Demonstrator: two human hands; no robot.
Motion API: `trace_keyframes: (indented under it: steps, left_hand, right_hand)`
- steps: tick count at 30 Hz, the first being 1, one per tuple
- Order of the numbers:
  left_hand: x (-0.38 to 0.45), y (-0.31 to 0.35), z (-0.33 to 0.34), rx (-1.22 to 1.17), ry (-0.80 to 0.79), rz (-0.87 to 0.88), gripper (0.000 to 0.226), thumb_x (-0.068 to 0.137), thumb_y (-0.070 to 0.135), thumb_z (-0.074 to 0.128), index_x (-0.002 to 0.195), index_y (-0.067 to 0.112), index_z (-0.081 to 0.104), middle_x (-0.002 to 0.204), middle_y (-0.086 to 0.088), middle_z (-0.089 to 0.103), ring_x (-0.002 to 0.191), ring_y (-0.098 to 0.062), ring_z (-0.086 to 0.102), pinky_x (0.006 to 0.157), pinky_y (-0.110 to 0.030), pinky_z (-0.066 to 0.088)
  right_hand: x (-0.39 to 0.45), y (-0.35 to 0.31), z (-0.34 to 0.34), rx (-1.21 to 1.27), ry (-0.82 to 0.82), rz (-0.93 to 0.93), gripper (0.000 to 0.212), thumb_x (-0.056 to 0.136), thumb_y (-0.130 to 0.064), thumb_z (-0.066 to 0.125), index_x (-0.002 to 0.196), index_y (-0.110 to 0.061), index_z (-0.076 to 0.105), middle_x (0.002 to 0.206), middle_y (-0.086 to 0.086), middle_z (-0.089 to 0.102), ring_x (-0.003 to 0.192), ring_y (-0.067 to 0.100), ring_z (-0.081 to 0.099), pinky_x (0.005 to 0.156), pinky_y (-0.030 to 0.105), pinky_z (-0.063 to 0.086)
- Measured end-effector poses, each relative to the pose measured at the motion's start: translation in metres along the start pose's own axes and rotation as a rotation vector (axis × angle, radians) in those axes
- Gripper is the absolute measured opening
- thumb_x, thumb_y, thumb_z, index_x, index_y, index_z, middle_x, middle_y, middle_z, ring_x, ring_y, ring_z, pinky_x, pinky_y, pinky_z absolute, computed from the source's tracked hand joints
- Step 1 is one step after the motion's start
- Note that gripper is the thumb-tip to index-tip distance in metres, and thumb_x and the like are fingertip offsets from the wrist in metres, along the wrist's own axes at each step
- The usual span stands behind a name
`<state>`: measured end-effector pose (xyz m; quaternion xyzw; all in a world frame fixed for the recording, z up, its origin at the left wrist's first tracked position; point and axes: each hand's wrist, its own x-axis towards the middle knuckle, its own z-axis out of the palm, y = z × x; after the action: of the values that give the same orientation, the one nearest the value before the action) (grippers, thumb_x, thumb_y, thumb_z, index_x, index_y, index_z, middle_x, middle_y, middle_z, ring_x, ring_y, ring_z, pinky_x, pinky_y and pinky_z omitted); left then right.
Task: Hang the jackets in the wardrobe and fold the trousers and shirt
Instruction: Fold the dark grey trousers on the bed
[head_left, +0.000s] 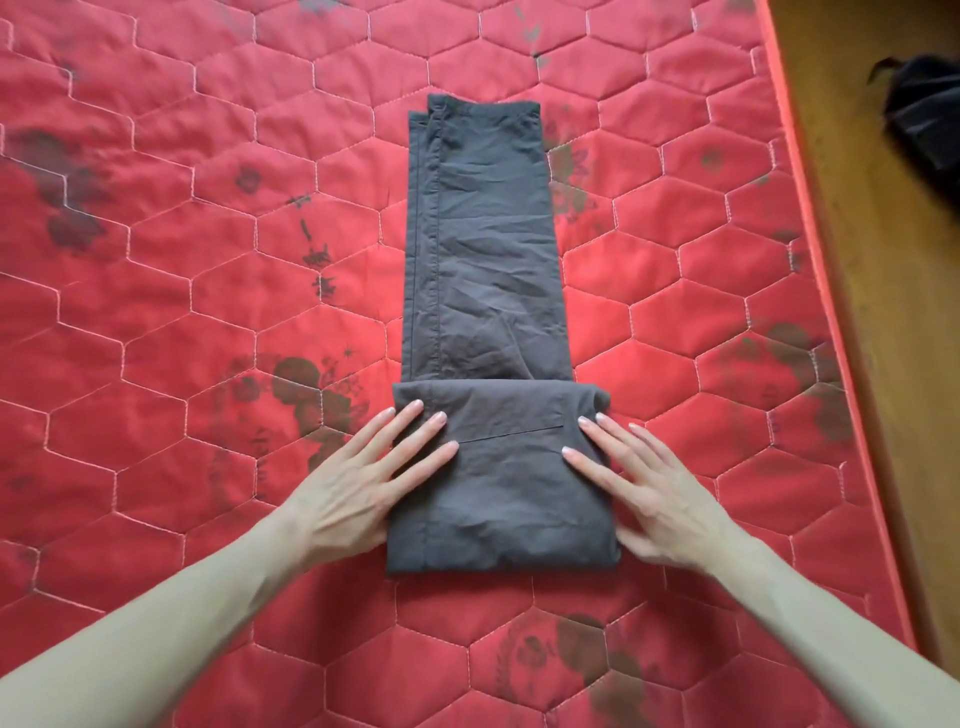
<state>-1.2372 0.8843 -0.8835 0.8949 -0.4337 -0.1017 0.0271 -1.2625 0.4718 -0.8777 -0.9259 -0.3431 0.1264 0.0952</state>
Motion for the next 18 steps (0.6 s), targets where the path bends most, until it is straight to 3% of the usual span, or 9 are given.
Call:
trace_keyframes:
  steps: [3,6,9,11,14,16,18]
  left_hand:
    - [-0.001,-0.001,-0.002,-0.061,-0.072,0.011,0.097,0.088,0.058,0.057,0.167,0.021,0.016,0.174,-0.017,0.006,0.160,-0.042,0.003,0.129,-0.056,0.012]
    - [-0.001,0.001,-0.006,-0.079,-0.104,0.026,0.106,0.084,0.073,0.055,0.168,0.023,0.015,0.174,-0.019,0.004,0.160,-0.044,0.002,0.129,-0.057,0.009]
    - [-0.001,0.002,-0.009,-0.048,-0.156,0.036,0.107,0.083,0.075,0.053,0.168,0.023,0.013,0.173,-0.023,0.002,0.159,-0.047,0.000,0.128,-0.058,0.009]
    - [0.000,0.003,-0.011,-0.038,-0.190,0.024,0.103,0.083,0.062,0.055,0.168,0.023,0.012,0.172,-0.025,0.003,0.158,-0.048,0.001,0.127,-0.059,0.013]
    - [0.003,0.006,-0.016,-0.016,-0.244,-0.005,0.097,0.079,0.034,0.048,0.168,0.024,0.012,0.171,-0.027,0.008,0.157,-0.051,0.007,0.123,-0.062,0.027]
    - [0.001,0.011,-0.020,-0.040,-0.252,-0.034,0.092,0.082,0.038,0.047,0.168,0.025,0.013,0.171,-0.026,0.009,0.157,-0.051,0.009,0.123,-0.063,0.027]
    - [0.000,0.018,-0.024,-0.095,-0.264,-0.048,0.087,0.092,0.056,0.048,0.167,0.031,0.013,0.172,-0.024,0.004,0.158,-0.049,0.003,0.126,-0.061,0.020]
  right_hand:
    - [0.009,0.008,-0.012,0.046,-0.074,-0.064,0.100,0.081,-0.051,0.068,0.166,-0.030,0.020,0.175,0.006,0.008,0.161,0.026,0.012,0.127,0.050,0.021]
    - [0.014,0.013,-0.017,0.032,-0.166,-0.130,0.114,0.075,-0.060,0.068,0.167,-0.027,0.011,0.175,0.009,-0.001,0.162,0.028,0.004,0.126,0.049,0.018]
    - [0.016,0.016,-0.022,-0.095,-0.270,-0.170,0.132,0.061,-0.073,0.070,0.168,-0.027,0.006,0.174,0.017,-0.006,0.161,0.035,0.001,0.128,0.047,0.009]
    - [0.015,0.012,-0.022,-0.128,-0.290,-0.150,0.132,0.063,-0.080,0.066,0.168,-0.027,0.006,0.173,0.020,-0.005,0.160,0.039,0.005,0.127,0.048,0.012]
    - [0.015,-0.002,-0.017,-0.110,-0.250,-0.112,0.109,0.079,-0.065,0.059,0.168,-0.024,0.010,0.172,0.024,0.002,0.159,0.043,0.011,0.126,0.051,0.026]
    - [0.014,-0.008,-0.015,-0.089,-0.186,-0.077,0.089,0.085,-0.035,0.052,0.167,-0.024,0.019,0.171,0.024,0.012,0.157,0.043,0.018,0.122,0.050,0.036]
    - [0.012,-0.011,-0.019,-0.051,-0.155,-0.057,0.078,0.088,-0.022,0.049,0.163,-0.027,0.031,0.171,0.017,0.021,0.156,0.042,0.025,0.119,0.050,0.039]
